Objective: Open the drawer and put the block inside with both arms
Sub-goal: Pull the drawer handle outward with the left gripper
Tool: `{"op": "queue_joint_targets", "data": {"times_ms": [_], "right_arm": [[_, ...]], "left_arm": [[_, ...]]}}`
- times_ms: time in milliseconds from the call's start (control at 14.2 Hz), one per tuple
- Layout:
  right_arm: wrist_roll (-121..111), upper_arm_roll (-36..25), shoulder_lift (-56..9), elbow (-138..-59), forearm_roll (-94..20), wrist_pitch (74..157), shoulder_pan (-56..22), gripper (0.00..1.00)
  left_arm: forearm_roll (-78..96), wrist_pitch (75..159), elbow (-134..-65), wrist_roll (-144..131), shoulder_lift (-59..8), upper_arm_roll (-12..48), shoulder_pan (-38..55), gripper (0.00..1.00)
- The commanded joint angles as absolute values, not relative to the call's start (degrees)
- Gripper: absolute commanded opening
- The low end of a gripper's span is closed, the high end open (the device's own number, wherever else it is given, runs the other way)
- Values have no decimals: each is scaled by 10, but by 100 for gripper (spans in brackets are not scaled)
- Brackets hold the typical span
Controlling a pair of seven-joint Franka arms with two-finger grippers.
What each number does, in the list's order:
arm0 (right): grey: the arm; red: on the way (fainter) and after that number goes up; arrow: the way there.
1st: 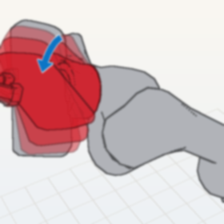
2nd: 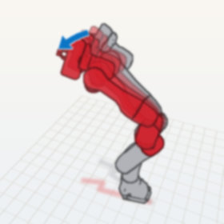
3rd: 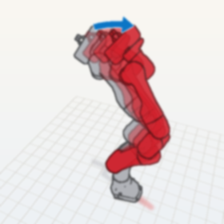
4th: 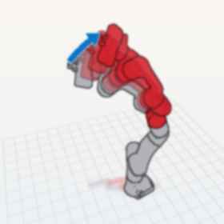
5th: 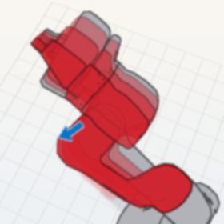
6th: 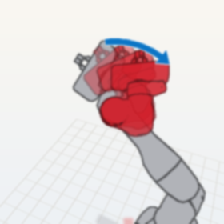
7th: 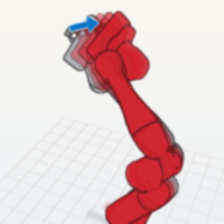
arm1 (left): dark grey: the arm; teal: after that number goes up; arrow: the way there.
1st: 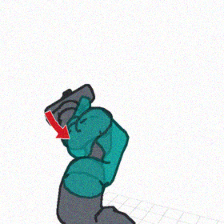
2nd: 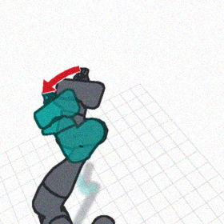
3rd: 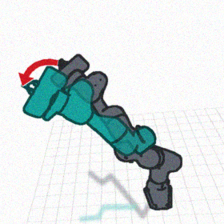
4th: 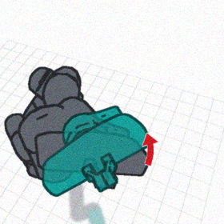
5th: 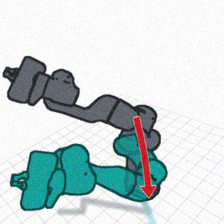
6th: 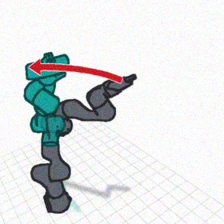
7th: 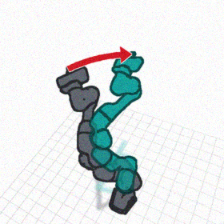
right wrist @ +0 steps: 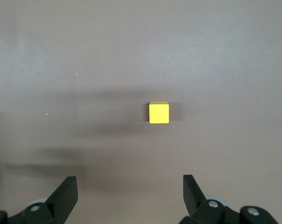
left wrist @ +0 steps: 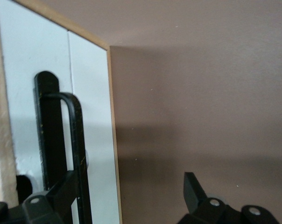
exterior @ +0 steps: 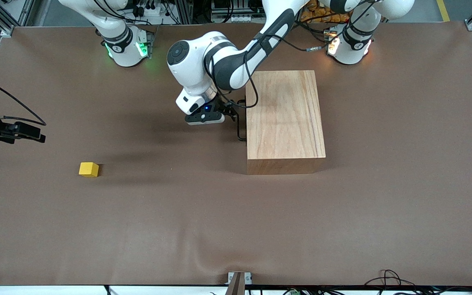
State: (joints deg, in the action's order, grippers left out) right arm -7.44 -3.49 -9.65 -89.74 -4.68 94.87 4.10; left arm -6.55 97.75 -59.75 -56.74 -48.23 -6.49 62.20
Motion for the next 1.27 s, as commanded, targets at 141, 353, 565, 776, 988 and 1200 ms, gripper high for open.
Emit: {"op": "queue_joint_targets", "data": {"times_ms": [141, 353, 565, 776, 988, 1200], "right_arm": [[-75, -32, -103, -892, -28, 953, 61, 100], [-79, -31, -120, -895, -25, 983, 84, 100], [-79, -32, -133, -893, -22, 988, 83, 100], [-79, -31, -140, -893, -2, 997, 88, 100], [-76, -31, -156, -895, -3, 1010, 84, 100], [-74, -30, -194, -898, -7, 1055, 77, 100]], "left_arm": [[-70, 961, -577, -646, -491, -74, 631, 100], [-69, 961, -577, -700, -491, -72, 630, 100], [-50, 960, -579, -729, -491, -74, 628, 100], [-52, 964, -579, -695, -498, -83, 627, 100], [-52, 960, -580, -652, -498, -87, 628, 100], [-53, 950, -582, -608, -499, -87, 627, 100]]}}
